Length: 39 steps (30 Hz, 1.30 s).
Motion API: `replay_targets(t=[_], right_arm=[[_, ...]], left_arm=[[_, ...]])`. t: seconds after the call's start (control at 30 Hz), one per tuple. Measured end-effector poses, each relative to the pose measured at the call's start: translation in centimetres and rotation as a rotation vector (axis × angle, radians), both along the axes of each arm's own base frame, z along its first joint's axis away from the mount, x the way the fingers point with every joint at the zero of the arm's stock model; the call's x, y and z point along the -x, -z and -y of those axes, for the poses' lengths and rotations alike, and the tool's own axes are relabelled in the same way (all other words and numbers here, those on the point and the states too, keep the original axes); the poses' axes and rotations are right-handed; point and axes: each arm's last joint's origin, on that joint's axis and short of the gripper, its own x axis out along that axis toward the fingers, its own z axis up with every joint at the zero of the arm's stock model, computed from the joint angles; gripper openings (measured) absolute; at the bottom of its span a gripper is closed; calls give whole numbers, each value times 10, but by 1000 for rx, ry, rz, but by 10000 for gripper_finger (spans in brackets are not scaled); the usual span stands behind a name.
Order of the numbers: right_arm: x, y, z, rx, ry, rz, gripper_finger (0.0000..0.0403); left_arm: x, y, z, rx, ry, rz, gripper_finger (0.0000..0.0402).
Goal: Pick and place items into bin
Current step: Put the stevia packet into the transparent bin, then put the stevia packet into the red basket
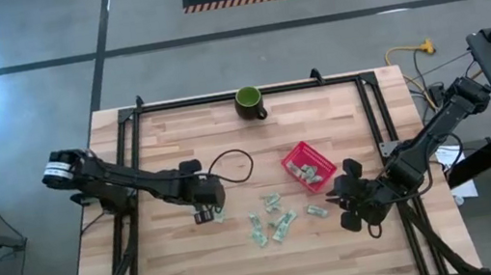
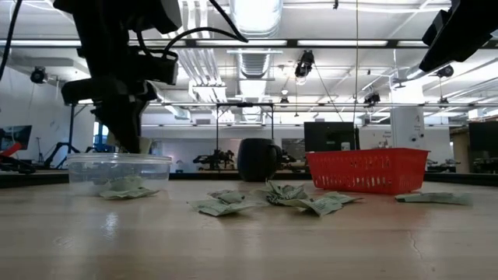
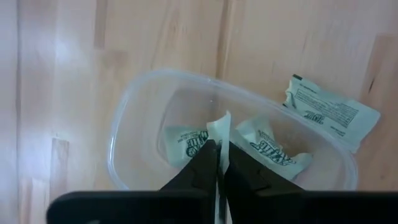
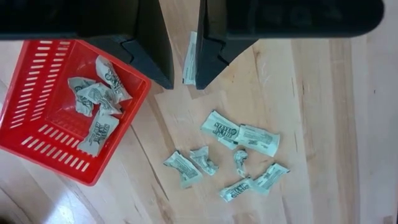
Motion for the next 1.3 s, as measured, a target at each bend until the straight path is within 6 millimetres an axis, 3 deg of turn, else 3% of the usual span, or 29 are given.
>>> replay_targets(t=[0.47,0.77,1.03,1.3], right_arm=[[0,0,-1,3,-19,-3,67],[-11,15,-13,-86,-153,8,88],[-23,49,-23,-97,-49,-102,133],[-31,81,-29,-85,46,-195,196]], left_arm=[[-3,-8,1,14,3,27,110],[0,-55,1,68,-17,214,116],[16,-100,7,147,6,496,116],[29,-126,15,205,57,685,116]])
